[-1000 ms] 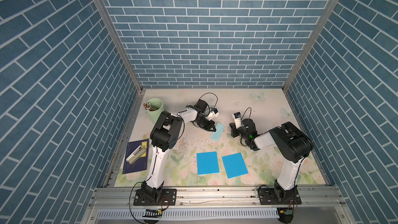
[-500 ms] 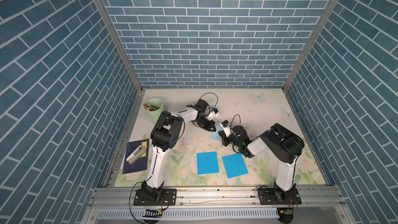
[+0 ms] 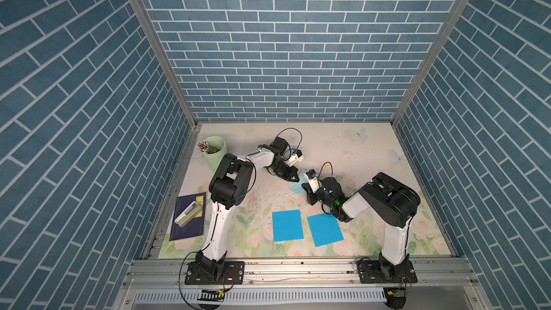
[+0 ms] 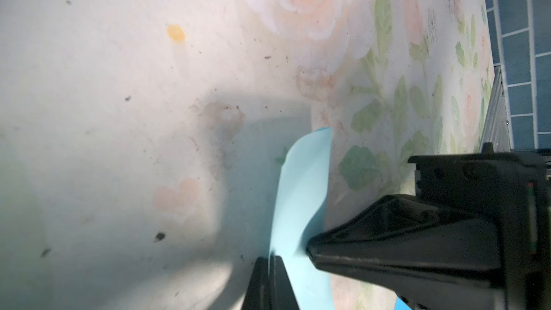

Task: Fold the square paper along the opposite sides
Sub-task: Smooth out the paper at the center of the board.

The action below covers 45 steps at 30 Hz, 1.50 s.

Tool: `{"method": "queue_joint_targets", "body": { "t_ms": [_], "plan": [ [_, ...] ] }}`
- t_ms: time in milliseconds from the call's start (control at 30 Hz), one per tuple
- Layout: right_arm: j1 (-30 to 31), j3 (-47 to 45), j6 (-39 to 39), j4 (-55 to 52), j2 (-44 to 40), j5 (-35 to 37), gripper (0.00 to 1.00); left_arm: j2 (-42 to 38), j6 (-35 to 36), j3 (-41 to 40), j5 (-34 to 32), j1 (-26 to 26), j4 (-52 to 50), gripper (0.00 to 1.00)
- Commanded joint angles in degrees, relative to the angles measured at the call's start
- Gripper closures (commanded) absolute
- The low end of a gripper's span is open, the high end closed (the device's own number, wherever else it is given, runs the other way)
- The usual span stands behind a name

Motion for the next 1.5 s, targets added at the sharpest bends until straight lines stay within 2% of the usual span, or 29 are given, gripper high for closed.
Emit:
{"method": "queue_joint_targets", "body": {
  "t_ms": [0, 833, 1000, 1100, 1233, 1333, 1467],
  "plan": [
    [1.9, -2.0, -2.0, -8.3, 1.7, -0.6, 1.0, 4.9, 0.9, -1.3, -9.1, 1.1, -2.4, 1.0],
    [9.9, -0.4, -6.7, -13.5, 1.8, 1.8, 1.0, 4.7, 0.6, -2.5, -9.3, 1.0, -1.9, 1.0],
    [10.5, -1.1, -7.3, -13.3, -0.5, 1.5, 1.0, 4.6, 0.8, -2.6, -9.5, 1.0, -2.1, 1.0],
    [10.1, -2.0, -8.1, -12.3, -4.1, 1.0, 1.0, 4.6, 1.1, -2.7, -9.5, 1.1, -2.8, 1.0],
    [6.1, -2.3, -8.8, -9.1, -7.8, -0.8, 1.0, 4.1, 1.7, -3.3, -9.7, 1.1, -2.9, 1.0],
    [2.9, -1.0, -8.8, -6.9, -6.2, -2.6, 1.0, 4.2, 1.8, -3.3, -9.6, 1.4, -3.0, 1.0],
    [1.9, 2.3, -8.7, -6.3, -2.7, -4.4, 1.0, 4.2, 1.8, -3.1, -9.2, 1.8, -2.9, 1.0]
  ]
}}
